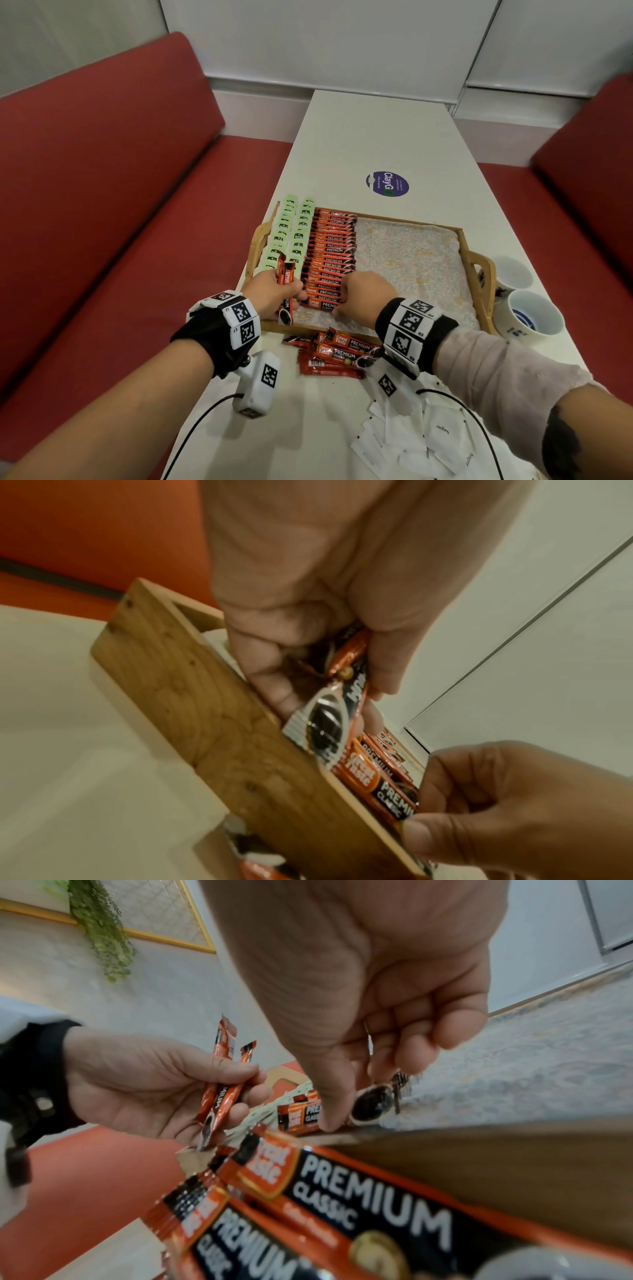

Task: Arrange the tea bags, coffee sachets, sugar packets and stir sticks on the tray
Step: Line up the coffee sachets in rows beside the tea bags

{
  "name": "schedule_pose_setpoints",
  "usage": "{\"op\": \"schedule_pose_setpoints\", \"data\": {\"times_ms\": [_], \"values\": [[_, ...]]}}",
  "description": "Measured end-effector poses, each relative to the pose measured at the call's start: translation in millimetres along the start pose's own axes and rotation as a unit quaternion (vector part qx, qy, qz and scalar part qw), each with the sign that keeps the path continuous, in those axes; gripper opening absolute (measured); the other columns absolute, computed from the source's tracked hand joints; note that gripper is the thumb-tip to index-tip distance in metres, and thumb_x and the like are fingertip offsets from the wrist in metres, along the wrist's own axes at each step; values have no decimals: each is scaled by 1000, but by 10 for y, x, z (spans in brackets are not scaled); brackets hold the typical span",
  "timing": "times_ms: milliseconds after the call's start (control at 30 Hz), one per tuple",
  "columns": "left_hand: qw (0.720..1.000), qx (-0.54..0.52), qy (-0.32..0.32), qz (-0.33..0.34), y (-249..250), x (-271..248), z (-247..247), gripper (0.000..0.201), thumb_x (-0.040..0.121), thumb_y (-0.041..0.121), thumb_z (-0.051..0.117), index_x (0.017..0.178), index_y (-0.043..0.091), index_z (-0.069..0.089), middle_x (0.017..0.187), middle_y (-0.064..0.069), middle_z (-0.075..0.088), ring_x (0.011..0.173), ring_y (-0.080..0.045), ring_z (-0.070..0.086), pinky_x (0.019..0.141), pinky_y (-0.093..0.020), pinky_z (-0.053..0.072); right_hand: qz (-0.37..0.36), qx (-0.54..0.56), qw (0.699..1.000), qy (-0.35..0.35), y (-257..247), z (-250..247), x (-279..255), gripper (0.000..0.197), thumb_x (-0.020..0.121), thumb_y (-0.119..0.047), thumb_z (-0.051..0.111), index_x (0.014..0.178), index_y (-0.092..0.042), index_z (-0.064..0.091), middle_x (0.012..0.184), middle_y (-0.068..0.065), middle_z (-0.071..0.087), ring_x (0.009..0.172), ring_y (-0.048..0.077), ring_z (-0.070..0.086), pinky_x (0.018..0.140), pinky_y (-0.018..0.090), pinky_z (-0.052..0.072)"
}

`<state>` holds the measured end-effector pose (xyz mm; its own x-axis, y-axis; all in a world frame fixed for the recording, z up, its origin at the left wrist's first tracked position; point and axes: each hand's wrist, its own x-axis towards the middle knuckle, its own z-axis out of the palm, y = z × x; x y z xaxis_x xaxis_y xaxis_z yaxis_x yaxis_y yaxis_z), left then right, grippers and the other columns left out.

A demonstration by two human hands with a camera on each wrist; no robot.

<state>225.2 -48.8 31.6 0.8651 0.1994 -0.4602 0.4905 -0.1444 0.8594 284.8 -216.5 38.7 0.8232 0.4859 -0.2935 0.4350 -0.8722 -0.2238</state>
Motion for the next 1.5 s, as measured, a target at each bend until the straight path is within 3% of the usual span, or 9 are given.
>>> {"op": "schedule_pose_setpoints", "data": {"times_ms": [300, 500, 633, 733, 833, 933, 1100, 1267, 1500], "values": [[999, -41, -14, -13, 4, 22, 16, 9, 94, 18, 57, 98, 10, 57, 89, -5, 70, 57, -9, 63, 48, -22, 53, -17, -25, 1000, 4, -67, 9, 74, 25, 77, -30, 73, 80, -18, 52, 85, 0, 60, 77, 20, 57, 66, 29, 47], [996, -88, -22, -26, 14, 19, 19, 17, 91, 22, 61, 101, 9, 58, 92, -5, 68, 83, -21, 65, 80, -44, 55, -22, -14, 1000, 4, -59, -27, 46, 29, 74, -32, 75, 76, -21, 48, 83, -2, 58, 75, 17, 54, 65, 28, 44], [995, -97, 5, -26, 37, 7, 27, 30, 89, 22, 64, 113, 6, 56, 110, -13, 67, 101, -31, 65, 78, -47, 57, -22, -1, 1000, 1, -36, -87, -7, 45, 72, -39, 79, 65, -27, 36, 82, -4, 55, 77, 16, 53, 70, 28, 46], [995, -99, 17, -24, 21, 23, 40, 27, 87, 23, 67, 108, 8, 58, 111, -14, 67, 101, -32, 65, 81, -52, 55, -31, 20, 999, 2, -28, -118, -36, 40, 70, -41, 80, 68, -23, 44, 81, -4, 56, 75, 16, 53, 64, 26, 43], [994, -105, 21, -18, 50, -1, 72, 25, 87, 23, 67, 106, 10, 59, 109, -14, 68, 98, -32, 66, 77, -49, 57, -75, 73, 994, -13, -70, -124, -80, 35, 69, -44, 80, 79, -22, 56, 76, -8, 56, 70, 11, 50, 57, 23, 36], [992, -129, 14, 3, 100, -25, 109, 31, 87, 23, 66, 114, 9, 59, 111, -11, 67, 98, -28, 66, 65, -40, 60, -100, 101, 990, -22, -150, -132, -109, 27, 78, -46, 72, 85, -23, 61, 80, -7, 60, 73, 11, 54, 62, 24, 39], [986, -162, 0, 27, 163, -82, 151, 33, 88, 23, 64, 116, 6, 60, 110, -14, 67, 95, -25, 66, 59, -30, 59, -95, 133, 987, -8, -191, -160, -107, 33, 87, -32, 65, 62, -20, 48, 62, -4, 49, 57, 11, 45, 53, 25, 34], [988, -115, 74, 65, 97, -65, 136, 17, 88, 29, 64, 99, 17, 60, 96, -3, 68, 81, -12, 65, 60, -27, 55, -54, 155, 986, 10, -64, -236, -121, 20, 82, -24, 73, 71, -13, 61, 73, 5, 63, 66, 18, 58, 72, 35, 53], [977, -129, 135, 98, 33, -83, 69, 18, 90, 31, 62, 95, 14, 57, 82, 0, 64, 62, -8, 58, 47, -16, 46, -26, 46, 998, -16, 84, -215, -177, 20, 73, -23, 80, 67, -17, 62, 80, 2, 69, 75, 18, 63, 66, 27, 49]]}}
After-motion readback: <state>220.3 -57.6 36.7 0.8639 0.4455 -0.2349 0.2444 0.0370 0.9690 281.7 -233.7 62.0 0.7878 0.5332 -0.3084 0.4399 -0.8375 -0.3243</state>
